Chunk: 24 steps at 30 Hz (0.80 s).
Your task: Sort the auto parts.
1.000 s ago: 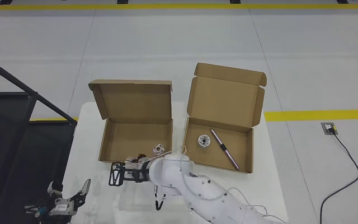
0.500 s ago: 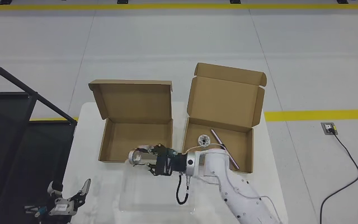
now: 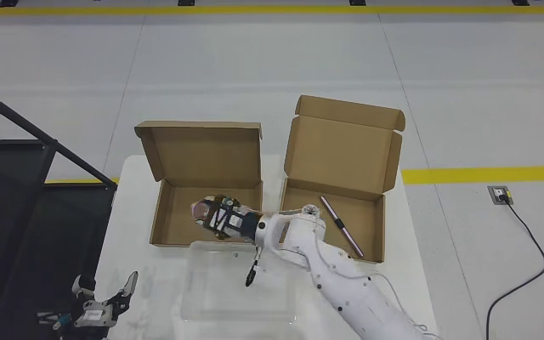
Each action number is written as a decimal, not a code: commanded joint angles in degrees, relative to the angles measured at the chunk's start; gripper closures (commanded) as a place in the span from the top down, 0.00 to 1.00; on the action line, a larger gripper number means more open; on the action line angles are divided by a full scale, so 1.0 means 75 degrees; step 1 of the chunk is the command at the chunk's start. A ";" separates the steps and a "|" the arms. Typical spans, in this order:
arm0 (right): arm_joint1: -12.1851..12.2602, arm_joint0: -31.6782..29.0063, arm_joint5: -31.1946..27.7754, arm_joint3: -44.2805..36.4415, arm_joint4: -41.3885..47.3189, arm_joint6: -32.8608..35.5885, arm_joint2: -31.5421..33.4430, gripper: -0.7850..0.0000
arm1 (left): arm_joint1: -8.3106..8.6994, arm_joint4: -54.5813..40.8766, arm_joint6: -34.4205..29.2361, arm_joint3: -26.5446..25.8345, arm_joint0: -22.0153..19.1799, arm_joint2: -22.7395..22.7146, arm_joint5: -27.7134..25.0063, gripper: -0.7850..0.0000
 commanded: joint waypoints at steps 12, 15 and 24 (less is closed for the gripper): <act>-0.2375 0.2464 0.1848 0.4512 0.1445 0.2434 -0.2238 0.00 | 0.0000 0.0000 0.0000 0.0000 0.0000 0.0000 0.0000 1.00; -0.2812 0.2686 0.1926 0.5264 0.1532 0.2763 -0.2431 0.00 | 0.0000 0.0000 0.0000 0.0000 0.0000 0.0000 0.0000 1.00; -0.2812 0.2686 0.1926 0.5264 0.1532 0.2763 -0.2431 0.00 | 0.0000 0.0000 0.0000 0.0000 0.0000 0.0000 0.0000 1.00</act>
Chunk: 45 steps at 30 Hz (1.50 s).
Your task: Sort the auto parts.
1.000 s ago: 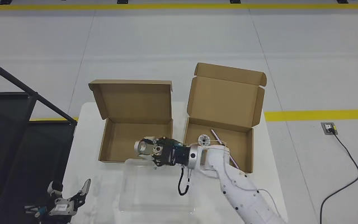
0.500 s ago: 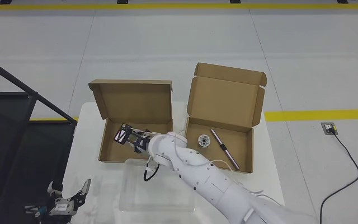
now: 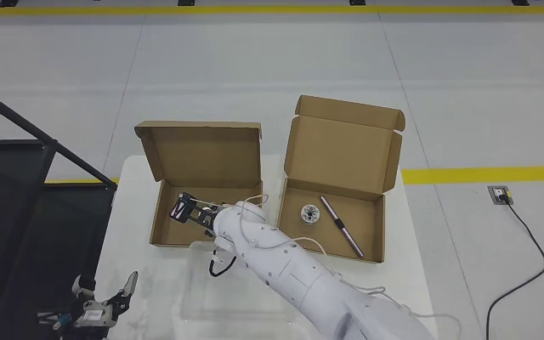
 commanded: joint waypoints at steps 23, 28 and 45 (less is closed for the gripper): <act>-0.0268 -0.0124 -0.0860 0.0654 -0.0062 0.0511 -0.0047 0.00 | -0.0095 0.0407 0.0139 0.0031 0.0020 0.0045 0.0083 1.00; -0.0275 -0.0129 -0.0793 0.0713 -0.0014 0.0525 -0.0086 0.00 | -0.0120 0.0482 0.0161 -0.0004 0.0027 0.0060 0.0105 1.00; -0.0269 -0.0092 -0.0827 0.0842 0.0116 0.0141 -0.0197 0.50 | -0.0193 0.0547 0.0192 0.0027 0.0027 0.0001 0.0056 1.00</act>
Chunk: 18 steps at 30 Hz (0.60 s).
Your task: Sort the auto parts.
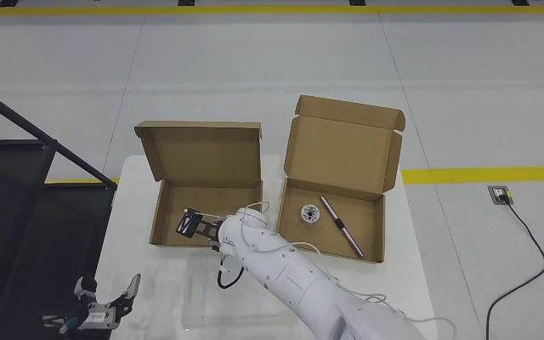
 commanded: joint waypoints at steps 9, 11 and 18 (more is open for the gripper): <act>0.0005 0.0009 0.0097 -0.0019 0.0010 -0.0188 -0.0063 0.75 | -0.0040 0.0037 0.0048 0.0030 0.0001 -0.0030 -0.0040 1.00; 0.0006 0.0011 0.0135 -0.0038 -0.0004 -0.0233 -0.0077 0.74 | -0.0049 0.0032 0.0038 0.0029 0.0000 -0.0038 -0.0024 1.00; 0.0049 0.0042 0.0244 -0.0264 -0.0062 -0.0907 -0.0039 0.75 | -0.0076 0.0032 0.0046 0.0027 -0.0005 -0.0069 -0.0045 1.00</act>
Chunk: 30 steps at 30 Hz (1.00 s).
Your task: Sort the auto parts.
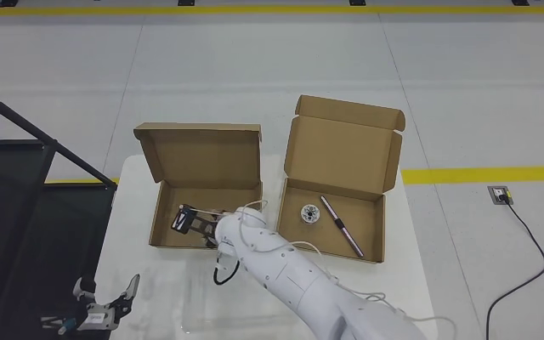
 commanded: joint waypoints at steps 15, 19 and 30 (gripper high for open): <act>0.0918 -0.0969 0.0333 -0.1862 -0.1356 -0.2999 0.0441 0.77 | -0.0049 0.0022 -0.0083 -0.0053 -0.0044 -0.0092 -0.0098 1.00; 0.1469 -0.1689 0.0727 -0.3329 -0.2043 -0.2953 0.0825 0.78 | -0.0056 0.0100 -0.0094 -0.0087 -0.0061 -0.0097 -0.0150 1.00; 0.3218 -0.5753 0.1022 -0.9477 -0.4895 -0.1788 0.3255 0.92 | -0.0086 0.0193 -0.0176 -0.0182 -0.0110 -0.0095 -0.0192 1.00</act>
